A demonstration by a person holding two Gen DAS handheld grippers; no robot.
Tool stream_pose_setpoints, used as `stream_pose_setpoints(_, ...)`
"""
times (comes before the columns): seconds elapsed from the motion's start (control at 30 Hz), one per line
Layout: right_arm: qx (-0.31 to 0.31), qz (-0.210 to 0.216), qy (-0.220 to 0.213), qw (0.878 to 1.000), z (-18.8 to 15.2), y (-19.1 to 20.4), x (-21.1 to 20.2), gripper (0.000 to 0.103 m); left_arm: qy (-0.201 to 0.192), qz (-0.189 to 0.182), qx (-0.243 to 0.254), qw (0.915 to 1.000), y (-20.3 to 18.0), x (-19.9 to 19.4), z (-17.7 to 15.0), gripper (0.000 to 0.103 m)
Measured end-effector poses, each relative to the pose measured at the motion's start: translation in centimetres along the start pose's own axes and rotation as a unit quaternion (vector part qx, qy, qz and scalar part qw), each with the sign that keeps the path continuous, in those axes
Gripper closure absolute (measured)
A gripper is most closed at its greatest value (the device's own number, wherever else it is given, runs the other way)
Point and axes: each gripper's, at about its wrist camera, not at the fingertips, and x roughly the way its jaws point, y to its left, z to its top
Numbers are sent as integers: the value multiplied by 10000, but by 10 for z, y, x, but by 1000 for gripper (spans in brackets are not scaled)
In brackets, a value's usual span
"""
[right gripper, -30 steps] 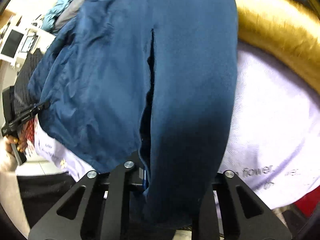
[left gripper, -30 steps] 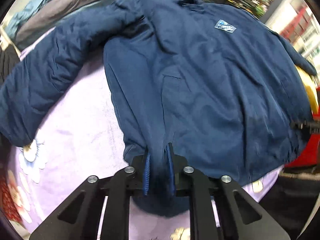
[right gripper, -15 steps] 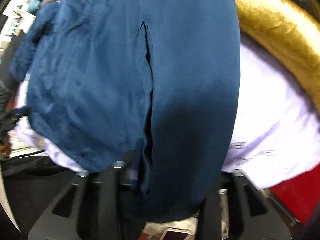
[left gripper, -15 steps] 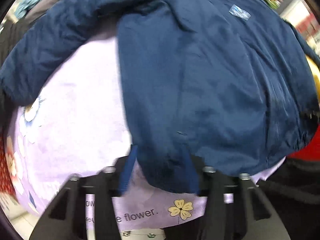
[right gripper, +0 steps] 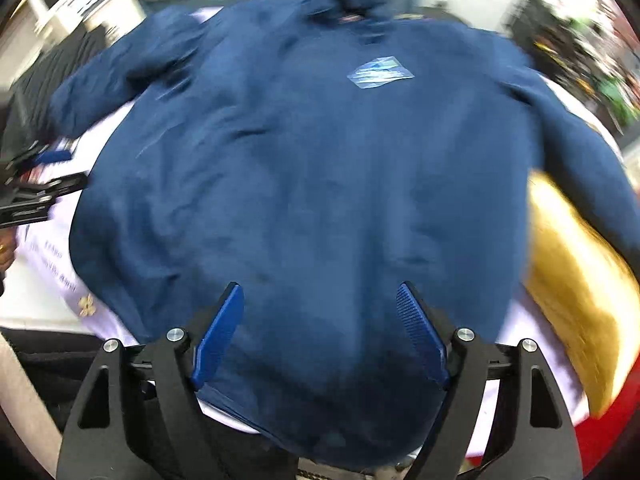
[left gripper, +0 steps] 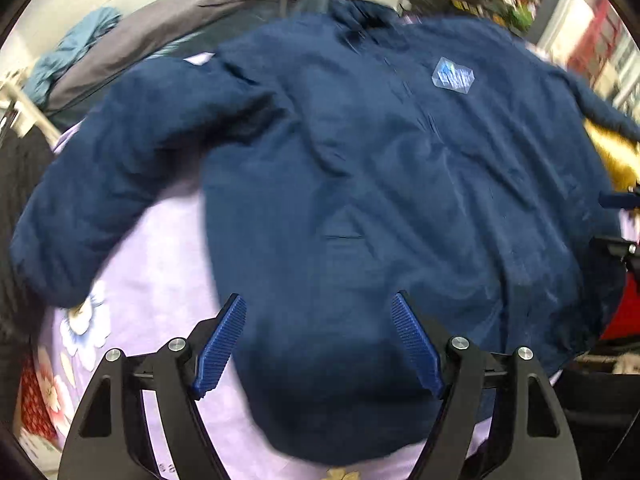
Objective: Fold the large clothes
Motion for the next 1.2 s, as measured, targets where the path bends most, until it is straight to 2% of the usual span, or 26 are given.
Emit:
stream_pose_setpoints(0.07, -148, -84, 272, 9995, 1, 9, 25, 25, 216, 47, 173, 9996, -16, 19, 1, 29)
stream_pose_setpoints(0.17, -244, -338, 618, 9972, -4, 14, 55, 25, 690, 422, 341, 9961, -28, 49, -5, 28)
stream_pose_setpoints(0.23, -109, -220, 811, 9964, -3, 8, 74, 24, 751, 416, 216, 9961, -27, 57, -7, 26)
stream_pose_setpoints(0.3, 158, -249, 945, 9951, 1, -2, 87, 14, 779, 465, 28, 9959, -21, 64, -5, 13)
stream_pose_setpoints(0.37, 297, -246, 1120, 9930, 6, -6, 99, 10, 905, 546, -106, 9943, -17, 72, -2, 5)
stream_pose_setpoints(0.47, 344, -293, 1273, 9908, 17, -7, 113, 6, 1079, 415, -386, 9925, -10, 83, 8, 5)
stream_pose_setpoints(0.6, 331, -212, 1437, 9888, 33, -8, 133, 4, 1232, 387, -517, 9903, -9, 94, 16, 5)
stream_pose_setpoints(0.77, 358, -194, 1692, 9847, 54, -17, 146, 4, 1261, 384, -673, 9890, -10, 100, 22, 4)
stream_pose_setpoints(0.9, 363, -208, 1730, 9840, 72, -23, 153, 4, 1180, 455, -649, 9898, -12, 95, 19, 4)
stream_pose_setpoints(1.07, 386, -290, 1762, 9832, 63, -2, 152, 4, 1065, 580, -718, 9900, -25, 79, 15, 5)
stream_pose_setpoints(1.2, 489, -309, 1626, 9850, 58, 10, 152, 4, 937, 689, -661, 9910, -29, 55, 6, 6)
